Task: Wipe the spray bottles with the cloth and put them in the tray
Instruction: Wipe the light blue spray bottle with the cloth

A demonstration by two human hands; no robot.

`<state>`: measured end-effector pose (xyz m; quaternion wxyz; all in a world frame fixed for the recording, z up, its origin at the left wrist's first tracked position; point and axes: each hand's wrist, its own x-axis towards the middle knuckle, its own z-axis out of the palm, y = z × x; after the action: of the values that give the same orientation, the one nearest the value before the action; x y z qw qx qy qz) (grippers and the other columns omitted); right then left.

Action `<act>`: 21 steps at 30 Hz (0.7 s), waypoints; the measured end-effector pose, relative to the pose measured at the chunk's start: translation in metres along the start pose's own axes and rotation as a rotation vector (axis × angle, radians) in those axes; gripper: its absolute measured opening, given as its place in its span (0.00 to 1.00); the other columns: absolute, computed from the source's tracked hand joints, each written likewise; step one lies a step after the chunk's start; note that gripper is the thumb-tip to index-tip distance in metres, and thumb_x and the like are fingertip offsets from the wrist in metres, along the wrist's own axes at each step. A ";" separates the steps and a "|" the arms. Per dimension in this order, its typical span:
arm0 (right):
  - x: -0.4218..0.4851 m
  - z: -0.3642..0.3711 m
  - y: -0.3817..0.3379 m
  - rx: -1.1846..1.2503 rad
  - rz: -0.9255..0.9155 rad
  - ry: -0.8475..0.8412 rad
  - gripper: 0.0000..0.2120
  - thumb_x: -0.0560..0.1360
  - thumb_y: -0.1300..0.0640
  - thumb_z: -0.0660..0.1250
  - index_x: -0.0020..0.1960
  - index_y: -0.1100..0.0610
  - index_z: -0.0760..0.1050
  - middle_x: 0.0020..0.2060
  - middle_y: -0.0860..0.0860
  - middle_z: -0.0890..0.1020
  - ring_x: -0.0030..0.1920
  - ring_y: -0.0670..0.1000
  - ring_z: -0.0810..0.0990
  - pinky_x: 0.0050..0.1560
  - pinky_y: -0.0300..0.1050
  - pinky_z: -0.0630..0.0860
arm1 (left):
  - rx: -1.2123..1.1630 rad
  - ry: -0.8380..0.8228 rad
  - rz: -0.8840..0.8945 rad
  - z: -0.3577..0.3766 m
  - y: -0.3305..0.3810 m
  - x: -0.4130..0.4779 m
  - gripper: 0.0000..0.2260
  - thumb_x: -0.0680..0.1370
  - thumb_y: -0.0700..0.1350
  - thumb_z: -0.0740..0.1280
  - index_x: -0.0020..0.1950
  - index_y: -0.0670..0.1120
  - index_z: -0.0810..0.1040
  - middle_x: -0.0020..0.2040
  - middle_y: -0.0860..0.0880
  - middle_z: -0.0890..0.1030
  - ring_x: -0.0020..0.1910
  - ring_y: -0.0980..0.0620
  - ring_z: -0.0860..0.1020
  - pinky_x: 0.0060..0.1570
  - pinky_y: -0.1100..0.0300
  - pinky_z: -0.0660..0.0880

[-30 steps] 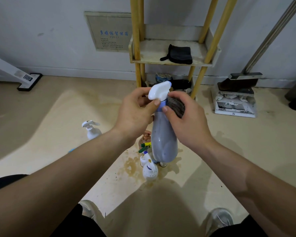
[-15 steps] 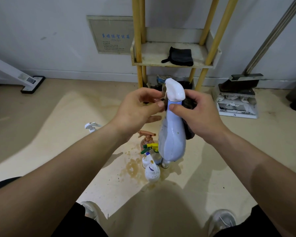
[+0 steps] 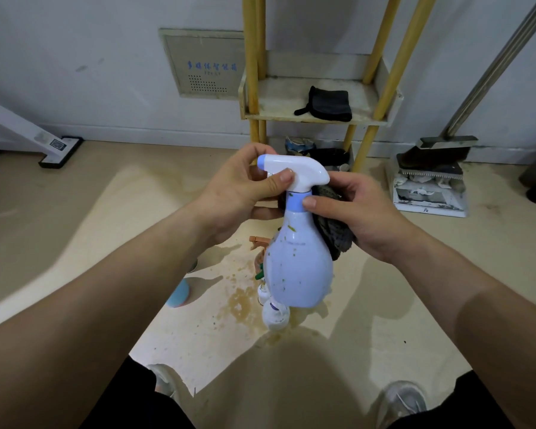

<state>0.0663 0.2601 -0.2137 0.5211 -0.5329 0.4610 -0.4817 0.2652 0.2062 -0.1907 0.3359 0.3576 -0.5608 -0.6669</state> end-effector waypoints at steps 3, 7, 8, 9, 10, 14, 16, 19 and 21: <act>0.000 0.002 0.004 0.037 0.001 0.045 0.16 0.70 0.59 0.75 0.58 0.57 0.82 0.55 0.57 0.85 0.57 0.56 0.83 0.61 0.54 0.78 | 0.018 0.063 0.009 0.003 0.000 0.001 0.15 0.76 0.44 0.70 0.60 0.43 0.71 0.49 0.44 0.83 0.47 0.46 0.85 0.41 0.52 0.83; 0.002 0.006 0.006 0.033 0.026 0.079 0.16 0.69 0.62 0.71 0.57 0.56 0.83 0.55 0.58 0.84 0.57 0.59 0.83 0.62 0.56 0.78 | 0.028 0.151 0.030 0.003 -0.004 0.002 0.14 0.80 0.43 0.69 0.61 0.42 0.70 0.47 0.47 0.85 0.47 0.46 0.86 0.45 0.48 0.83; 0.003 0.007 0.005 0.027 0.035 0.090 0.16 0.69 0.63 0.69 0.55 0.54 0.84 0.54 0.58 0.85 0.55 0.57 0.83 0.60 0.55 0.77 | 0.036 0.168 0.028 0.002 -0.005 0.003 0.14 0.80 0.43 0.69 0.61 0.41 0.70 0.47 0.48 0.85 0.46 0.46 0.86 0.46 0.48 0.83; 0.003 0.007 0.005 0.029 0.043 0.091 0.17 0.68 0.63 0.66 0.53 0.52 0.85 0.52 0.57 0.85 0.52 0.56 0.83 0.58 0.54 0.78 | 0.047 0.179 0.023 0.002 -0.005 0.004 0.14 0.80 0.44 0.69 0.62 0.40 0.70 0.49 0.47 0.85 0.47 0.46 0.86 0.46 0.49 0.83; 0.004 0.007 0.004 0.028 0.052 0.086 0.18 0.68 0.63 0.65 0.51 0.50 0.85 0.49 0.56 0.85 0.51 0.54 0.82 0.55 0.52 0.78 | 0.062 0.183 0.014 0.002 -0.005 0.004 0.16 0.81 0.45 0.68 0.64 0.38 0.70 0.52 0.45 0.85 0.48 0.45 0.86 0.47 0.49 0.83; 0.003 0.004 0.002 -0.027 0.069 0.120 0.19 0.69 0.65 0.65 0.46 0.43 0.86 0.47 0.48 0.87 0.50 0.49 0.84 0.52 0.46 0.79 | 0.108 0.145 -0.023 0.001 -0.005 0.006 0.17 0.82 0.48 0.66 0.67 0.39 0.74 0.60 0.40 0.83 0.51 0.39 0.85 0.51 0.47 0.83; 0.002 0.002 0.002 -0.075 0.076 0.177 0.16 0.70 0.65 0.69 0.48 0.45 0.85 0.49 0.50 0.87 0.52 0.51 0.84 0.54 0.47 0.80 | 0.111 0.149 -0.043 0.001 -0.005 0.007 0.16 0.83 0.48 0.66 0.67 0.40 0.76 0.60 0.40 0.83 0.51 0.37 0.85 0.54 0.43 0.82; 0.000 0.000 0.000 -0.149 0.100 0.305 0.14 0.72 0.66 0.73 0.49 0.48 0.84 0.47 0.51 0.87 0.50 0.51 0.85 0.52 0.48 0.81 | 0.082 0.164 -0.057 0.000 -0.007 0.007 0.16 0.83 0.49 0.65 0.67 0.42 0.77 0.63 0.38 0.80 0.52 0.36 0.84 0.57 0.38 0.80; -0.003 -0.001 -0.004 -0.203 0.066 0.427 0.12 0.72 0.65 0.73 0.47 0.48 0.83 0.44 0.48 0.86 0.47 0.47 0.85 0.48 0.44 0.81 | 0.054 0.192 -0.067 -0.002 -0.007 0.007 0.15 0.83 0.49 0.65 0.66 0.43 0.78 0.63 0.38 0.80 0.51 0.37 0.85 0.57 0.39 0.80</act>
<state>0.0645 0.2628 -0.2103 0.3713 -0.4532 0.6238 -0.5174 0.2626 0.2001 -0.1983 0.3560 0.4471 -0.5316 -0.6251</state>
